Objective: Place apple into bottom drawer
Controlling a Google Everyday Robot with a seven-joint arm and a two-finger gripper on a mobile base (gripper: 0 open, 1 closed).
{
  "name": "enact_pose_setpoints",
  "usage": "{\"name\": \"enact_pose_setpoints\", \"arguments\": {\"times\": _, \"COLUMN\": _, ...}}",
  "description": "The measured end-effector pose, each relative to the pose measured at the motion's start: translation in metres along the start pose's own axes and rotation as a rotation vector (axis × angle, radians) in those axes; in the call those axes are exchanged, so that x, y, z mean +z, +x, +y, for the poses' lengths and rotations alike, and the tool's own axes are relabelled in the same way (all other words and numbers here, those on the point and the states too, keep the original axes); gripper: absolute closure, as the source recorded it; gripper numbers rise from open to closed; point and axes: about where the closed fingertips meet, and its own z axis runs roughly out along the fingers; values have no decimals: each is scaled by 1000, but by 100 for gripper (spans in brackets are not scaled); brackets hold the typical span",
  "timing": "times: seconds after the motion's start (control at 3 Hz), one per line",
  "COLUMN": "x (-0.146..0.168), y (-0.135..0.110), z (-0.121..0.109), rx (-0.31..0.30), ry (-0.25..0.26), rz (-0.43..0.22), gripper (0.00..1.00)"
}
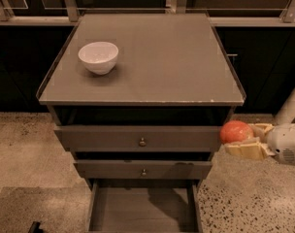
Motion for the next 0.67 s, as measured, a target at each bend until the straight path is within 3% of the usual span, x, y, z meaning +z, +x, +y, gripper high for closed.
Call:
{"name": "enact_pose_setpoints", "arguments": {"times": 0.33, "x": 21, "y": 48, "z": -7, "rx": 91, "ry": 6, "rz": -29, "gripper": 100}}
{"name": "enact_pose_setpoints", "arguments": {"times": 0.67, "x": 78, "y": 121, "z": -9, "rx": 217, "ry": -52, "rz": -38, "gripper": 100}}
